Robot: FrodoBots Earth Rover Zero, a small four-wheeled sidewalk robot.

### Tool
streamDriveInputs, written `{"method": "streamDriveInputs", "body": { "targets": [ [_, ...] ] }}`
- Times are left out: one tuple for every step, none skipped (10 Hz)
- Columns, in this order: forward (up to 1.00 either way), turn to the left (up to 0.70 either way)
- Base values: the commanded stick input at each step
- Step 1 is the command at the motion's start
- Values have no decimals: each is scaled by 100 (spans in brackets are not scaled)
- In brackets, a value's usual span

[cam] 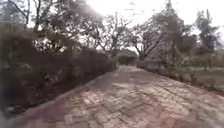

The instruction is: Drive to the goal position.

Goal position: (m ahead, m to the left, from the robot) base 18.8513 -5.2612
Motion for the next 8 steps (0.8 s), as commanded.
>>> {"method": "streamDriveInputs", "body": {
  "targets": [
    [85,0],
    [85,0],
    [85,0],
    [85,0],
    [85,0],
    [85,0],
    [85,0],
    [85,0]
  ]
}}
